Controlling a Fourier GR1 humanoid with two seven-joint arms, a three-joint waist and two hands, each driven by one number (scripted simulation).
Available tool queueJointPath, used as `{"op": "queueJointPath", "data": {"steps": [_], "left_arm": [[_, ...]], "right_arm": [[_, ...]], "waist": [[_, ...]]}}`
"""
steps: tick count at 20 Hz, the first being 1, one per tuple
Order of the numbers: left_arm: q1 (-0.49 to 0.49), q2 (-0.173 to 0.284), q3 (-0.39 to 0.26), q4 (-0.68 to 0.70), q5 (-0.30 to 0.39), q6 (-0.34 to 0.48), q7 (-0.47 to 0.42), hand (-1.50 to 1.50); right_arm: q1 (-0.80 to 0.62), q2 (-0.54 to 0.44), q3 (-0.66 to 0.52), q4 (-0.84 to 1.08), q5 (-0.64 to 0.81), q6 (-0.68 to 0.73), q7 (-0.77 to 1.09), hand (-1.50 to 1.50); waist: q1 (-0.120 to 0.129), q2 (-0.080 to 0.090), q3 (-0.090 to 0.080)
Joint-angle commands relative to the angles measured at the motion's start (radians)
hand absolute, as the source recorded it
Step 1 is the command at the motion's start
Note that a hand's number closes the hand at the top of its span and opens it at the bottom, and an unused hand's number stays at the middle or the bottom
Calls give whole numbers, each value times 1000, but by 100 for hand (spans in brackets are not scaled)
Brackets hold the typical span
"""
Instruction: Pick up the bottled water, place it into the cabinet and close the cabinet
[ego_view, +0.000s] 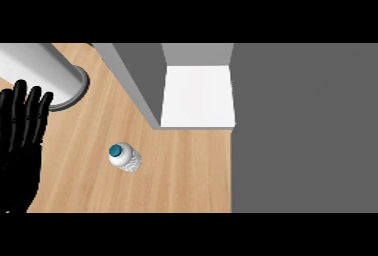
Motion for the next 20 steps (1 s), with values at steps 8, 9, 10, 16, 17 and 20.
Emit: {"op": "queueJointPath", "data": {"steps": [8, 9, 10, 16, 17, 20], "left_arm": [[129, -67, -232, 105, 277, -169, 196, -150], [169, -64, -239, 79, 314, -177, 227, -150], [180, -41, -231, 55, 340, -185, 267, -150], [308, 55, -139, -39, 520, -288, 301, -150], [224, 32, -136, -45, 506, -217, 369, -150], [327, 85, -82, -118, 559, -279, 366, -150]], "right_arm": [[140, 134, 89, -42, -163, -10, 109, -150], [153, 134, 91, -62, -190, -10, 147, -150], [183, 140, 116, -101, -191, -17, 177, -150], [296, 129, 126, -225, -225, -20, 218, -150], [350, 119, 142, -257, -227, 11, 201, -150], [404, 112, 127, -263, -253, 30, 181, -150]], "waist": [[-36, 0, -16], [-18, -11, -17], [-17, -18, -18], [-2, -17, -19], [-9, -17, -18], [-5, -17, -18]]}}
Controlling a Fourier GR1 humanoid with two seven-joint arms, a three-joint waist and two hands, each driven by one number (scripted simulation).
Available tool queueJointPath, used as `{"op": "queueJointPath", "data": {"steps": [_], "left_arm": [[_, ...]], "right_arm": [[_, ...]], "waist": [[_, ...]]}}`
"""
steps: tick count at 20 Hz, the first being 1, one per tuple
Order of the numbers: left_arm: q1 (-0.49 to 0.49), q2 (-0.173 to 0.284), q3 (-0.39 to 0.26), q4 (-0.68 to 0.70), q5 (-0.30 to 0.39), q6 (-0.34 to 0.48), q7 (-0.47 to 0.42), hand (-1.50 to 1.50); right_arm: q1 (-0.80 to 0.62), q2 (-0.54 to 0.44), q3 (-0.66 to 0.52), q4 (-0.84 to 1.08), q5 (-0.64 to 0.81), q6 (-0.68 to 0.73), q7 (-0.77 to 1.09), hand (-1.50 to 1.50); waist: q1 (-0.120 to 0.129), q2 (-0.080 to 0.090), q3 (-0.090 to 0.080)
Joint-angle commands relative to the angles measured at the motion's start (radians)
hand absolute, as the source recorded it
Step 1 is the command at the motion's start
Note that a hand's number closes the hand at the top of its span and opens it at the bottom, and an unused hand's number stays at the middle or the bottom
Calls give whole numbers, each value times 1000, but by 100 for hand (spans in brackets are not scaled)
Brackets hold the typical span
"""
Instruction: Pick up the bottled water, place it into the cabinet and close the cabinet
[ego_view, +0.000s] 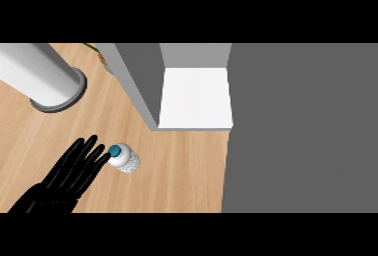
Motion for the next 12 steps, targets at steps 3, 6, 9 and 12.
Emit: {"op": "queueJointPath", "data": {"steps": [3, 6, 9, 12], "left_arm": [[67, 24, 40, -28, 57, -53, 18, -150], [86, 44, 130, 86, 84, -175, -96, -150], [145, 73, 184, 21, 119, -192, -72, -150], [194, 4, 113, -25, 52, -174, -69, -150]], "right_arm": [[192, 14, 66, -39, 4, 63, -106, -150], [151, 6, 29, -23, -16, 55, -87, -150], [180, 14, 52, 65, 12, 98, -195, -150], [156, 11, 29, 93, 2, 102, -212, -150]], "waist": [[-1, -1, 0], [2, 0, -1], [4, 0, 0], [6, 0, 0]]}}
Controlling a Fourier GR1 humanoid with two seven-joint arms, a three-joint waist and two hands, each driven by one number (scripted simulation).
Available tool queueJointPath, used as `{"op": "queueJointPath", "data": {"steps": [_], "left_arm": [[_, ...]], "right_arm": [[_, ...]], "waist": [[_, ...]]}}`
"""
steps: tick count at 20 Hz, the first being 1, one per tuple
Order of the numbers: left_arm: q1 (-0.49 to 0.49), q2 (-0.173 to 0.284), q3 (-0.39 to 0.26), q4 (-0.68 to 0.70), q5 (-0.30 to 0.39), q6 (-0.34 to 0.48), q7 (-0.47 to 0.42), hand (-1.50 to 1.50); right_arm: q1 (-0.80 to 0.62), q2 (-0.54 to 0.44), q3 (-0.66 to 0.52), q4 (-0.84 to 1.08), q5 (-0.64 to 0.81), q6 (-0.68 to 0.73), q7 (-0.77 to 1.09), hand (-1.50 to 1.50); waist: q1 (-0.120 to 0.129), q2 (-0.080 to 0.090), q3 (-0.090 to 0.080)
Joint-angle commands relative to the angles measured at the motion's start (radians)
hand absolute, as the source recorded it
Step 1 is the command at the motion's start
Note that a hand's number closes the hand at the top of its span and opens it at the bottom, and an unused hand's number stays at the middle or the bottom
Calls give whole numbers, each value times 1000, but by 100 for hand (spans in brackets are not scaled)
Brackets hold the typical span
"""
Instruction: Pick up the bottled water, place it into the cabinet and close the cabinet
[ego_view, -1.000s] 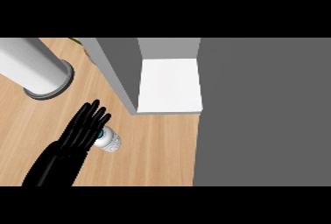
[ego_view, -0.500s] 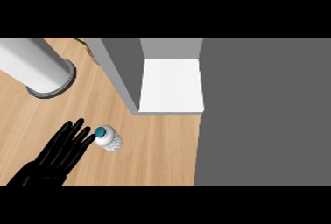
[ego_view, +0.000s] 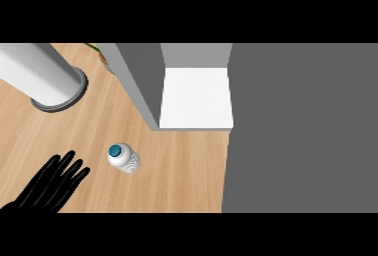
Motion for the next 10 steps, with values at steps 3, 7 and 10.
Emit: {"op": "queueJointPath", "data": {"steps": [3, 7, 10], "left_arm": [[-56, 12, 82, 71, 35, -61, -30, -150], [-81, -23, 100, 179, -32, -79, -86, -150], [-86, -22, 126, 131, -20, -36, -45, -150]], "right_arm": [[52, -7, 41, -42, 36, 8, -16, -150], [85, 4, 64, 25, 61, 22, -100, -150], [65, -17, -13, 47, 5, 32, -121, -150]], "waist": [[-4, 1, 0], [-5, 1, 0], [-3, 1, 0]]}}
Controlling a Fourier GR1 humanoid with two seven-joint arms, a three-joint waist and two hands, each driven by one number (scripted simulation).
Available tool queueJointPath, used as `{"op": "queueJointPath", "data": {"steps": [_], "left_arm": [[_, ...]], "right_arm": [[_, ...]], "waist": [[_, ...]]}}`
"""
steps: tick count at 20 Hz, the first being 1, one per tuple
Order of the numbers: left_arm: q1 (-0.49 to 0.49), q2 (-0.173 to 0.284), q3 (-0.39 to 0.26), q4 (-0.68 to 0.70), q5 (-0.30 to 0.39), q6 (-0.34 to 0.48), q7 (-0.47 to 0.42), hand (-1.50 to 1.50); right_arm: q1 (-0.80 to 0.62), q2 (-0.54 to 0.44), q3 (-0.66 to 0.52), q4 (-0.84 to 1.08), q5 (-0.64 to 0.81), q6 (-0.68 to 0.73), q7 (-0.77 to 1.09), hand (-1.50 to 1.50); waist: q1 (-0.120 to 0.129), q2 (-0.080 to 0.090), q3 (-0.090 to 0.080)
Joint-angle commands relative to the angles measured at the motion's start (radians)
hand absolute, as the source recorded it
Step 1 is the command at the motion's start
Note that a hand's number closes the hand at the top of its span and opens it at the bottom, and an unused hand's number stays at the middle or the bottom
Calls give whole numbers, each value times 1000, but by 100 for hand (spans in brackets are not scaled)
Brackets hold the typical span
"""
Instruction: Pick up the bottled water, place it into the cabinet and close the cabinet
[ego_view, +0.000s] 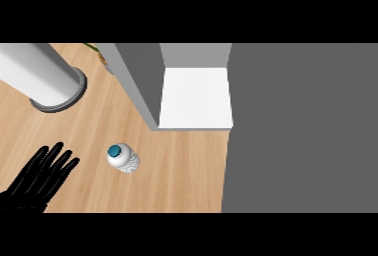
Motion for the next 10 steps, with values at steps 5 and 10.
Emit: {"op": "queueJointPath", "data": {"steps": [5, 10], "left_arm": [[-106, -49, 30, 171, -119, 4, -78, -150], [-177, 7, 101, 324, -143, -86, -153, -150]], "right_arm": [[16, 12, 49, 40, 39, 12, -51, -150], [30, -8, 43, 47, 53, 23, -86, -150]], "waist": [[-2, 1, 0], [-3, 1, 0]]}}
